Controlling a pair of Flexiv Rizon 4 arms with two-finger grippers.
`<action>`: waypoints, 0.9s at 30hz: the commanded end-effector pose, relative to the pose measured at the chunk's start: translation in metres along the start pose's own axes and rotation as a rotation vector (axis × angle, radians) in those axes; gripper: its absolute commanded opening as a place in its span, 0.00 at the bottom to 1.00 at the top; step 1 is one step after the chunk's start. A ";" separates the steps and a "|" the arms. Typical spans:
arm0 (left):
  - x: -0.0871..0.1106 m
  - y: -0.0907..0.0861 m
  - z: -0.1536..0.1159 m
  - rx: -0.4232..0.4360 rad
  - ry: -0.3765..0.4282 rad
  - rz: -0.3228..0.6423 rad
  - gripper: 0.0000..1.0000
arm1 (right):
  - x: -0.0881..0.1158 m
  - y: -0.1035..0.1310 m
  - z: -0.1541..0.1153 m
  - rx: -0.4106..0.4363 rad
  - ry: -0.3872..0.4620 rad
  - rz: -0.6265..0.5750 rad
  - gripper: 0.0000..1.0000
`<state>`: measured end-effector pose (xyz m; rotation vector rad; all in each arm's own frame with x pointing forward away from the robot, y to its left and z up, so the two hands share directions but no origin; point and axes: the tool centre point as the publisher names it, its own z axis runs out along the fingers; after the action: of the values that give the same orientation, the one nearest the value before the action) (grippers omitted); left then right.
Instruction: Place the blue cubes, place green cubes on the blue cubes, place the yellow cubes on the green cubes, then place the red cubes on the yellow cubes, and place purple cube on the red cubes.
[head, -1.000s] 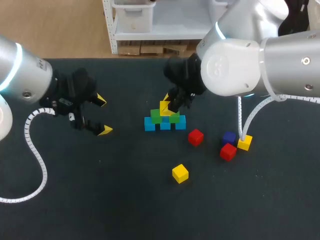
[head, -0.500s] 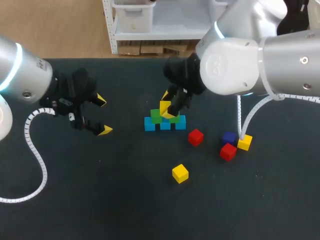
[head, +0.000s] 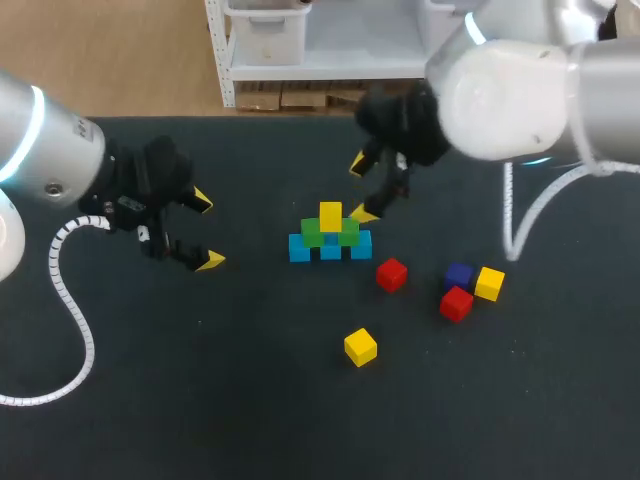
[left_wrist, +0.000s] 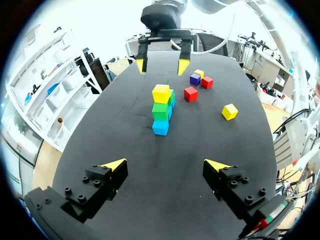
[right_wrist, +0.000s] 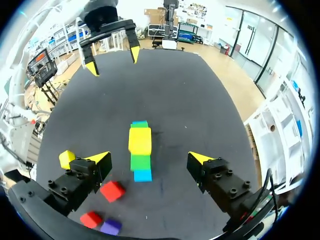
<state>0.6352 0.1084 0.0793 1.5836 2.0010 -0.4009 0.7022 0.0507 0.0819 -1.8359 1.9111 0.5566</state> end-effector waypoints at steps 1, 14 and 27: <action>0.003 -0.001 -0.001 0.001 -0.011 0.004 1.00 | 0.022 0.015 -0.040 -0.011 -0.037 -0.064 1.00; 0.003 -0.001 -0.001 0.001 -0.011 0.004 1.00 | 0.106 0.036 -0.082 -0.190 -0.068 -0.313 1.00; 0.003 -0.001 -0.001 0.001 -0.011 0.004 1.00 | 0.165 0.046 -0.092 -0.286 -0.075 -0.562 1.00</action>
<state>0.6352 0.1084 0.0793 1.5836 2.0010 -0.4009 0.6476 -0.1307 0.0705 -2.3873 1.2489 0.6778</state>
